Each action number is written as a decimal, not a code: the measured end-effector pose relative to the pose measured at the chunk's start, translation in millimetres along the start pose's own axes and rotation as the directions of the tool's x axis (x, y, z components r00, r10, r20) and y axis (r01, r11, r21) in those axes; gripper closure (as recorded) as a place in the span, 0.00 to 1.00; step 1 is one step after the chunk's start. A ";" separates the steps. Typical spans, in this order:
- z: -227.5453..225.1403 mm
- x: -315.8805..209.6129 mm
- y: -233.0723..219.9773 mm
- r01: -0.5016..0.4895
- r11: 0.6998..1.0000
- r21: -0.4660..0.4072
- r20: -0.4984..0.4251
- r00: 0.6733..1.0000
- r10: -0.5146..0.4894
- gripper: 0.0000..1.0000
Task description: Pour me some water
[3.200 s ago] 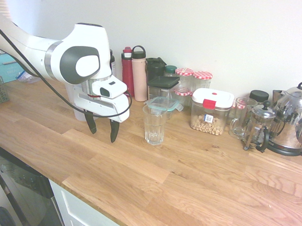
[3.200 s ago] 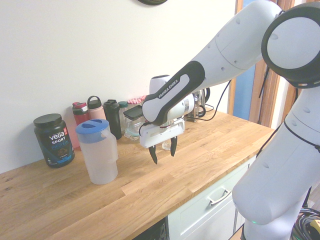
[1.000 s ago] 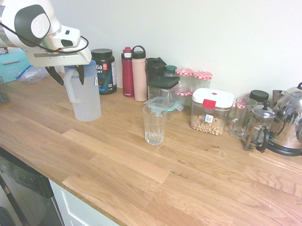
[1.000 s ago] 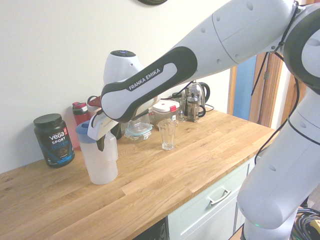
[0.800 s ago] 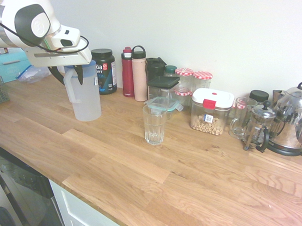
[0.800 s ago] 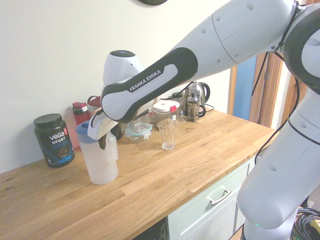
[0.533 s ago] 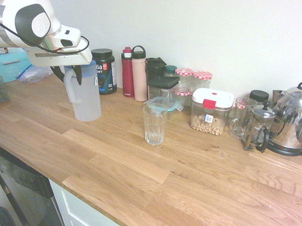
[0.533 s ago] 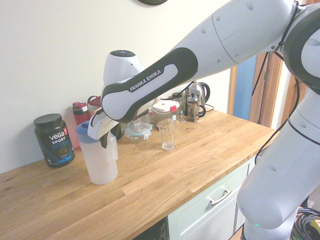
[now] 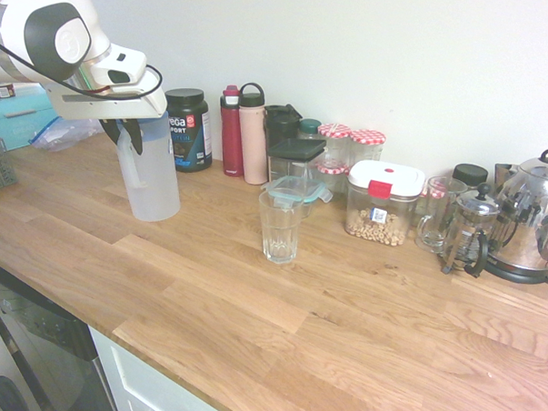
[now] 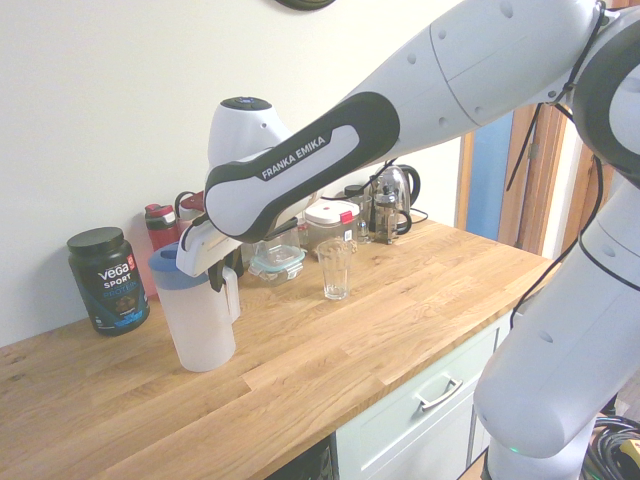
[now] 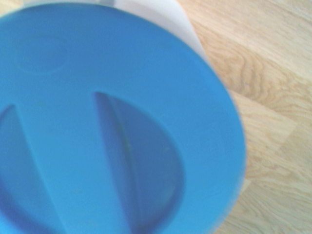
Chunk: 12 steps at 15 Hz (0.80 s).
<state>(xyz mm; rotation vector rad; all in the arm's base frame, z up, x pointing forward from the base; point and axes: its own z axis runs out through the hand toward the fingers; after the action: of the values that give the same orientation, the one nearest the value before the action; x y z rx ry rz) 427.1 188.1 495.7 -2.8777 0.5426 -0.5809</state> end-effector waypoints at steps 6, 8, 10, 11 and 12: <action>-50.3 -15.5 36.8 -0.062 0.997 -0.047 -0.002 0.998 0.062 1.00; -72.4 -24.0 64.9 -0.102 0.991 -0.084 -0.012 0.995 0.102 1.00; -96.7 -28.3 104.9 -0.161 0.980 -0.119 -0.027 0.987 0.159 1.00; -109.5 -31.9 124.0 -0.186 0.974 -0.131 -0.033 0.982 0.184 1.00; -121.7 -35.3 144.5 -0.210 0.968 -0.139 -0.036 0.978 0.207 1.00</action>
<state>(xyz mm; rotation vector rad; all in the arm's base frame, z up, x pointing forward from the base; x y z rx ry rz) 302.1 58.6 562.8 -2.8953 0.9120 -0.5605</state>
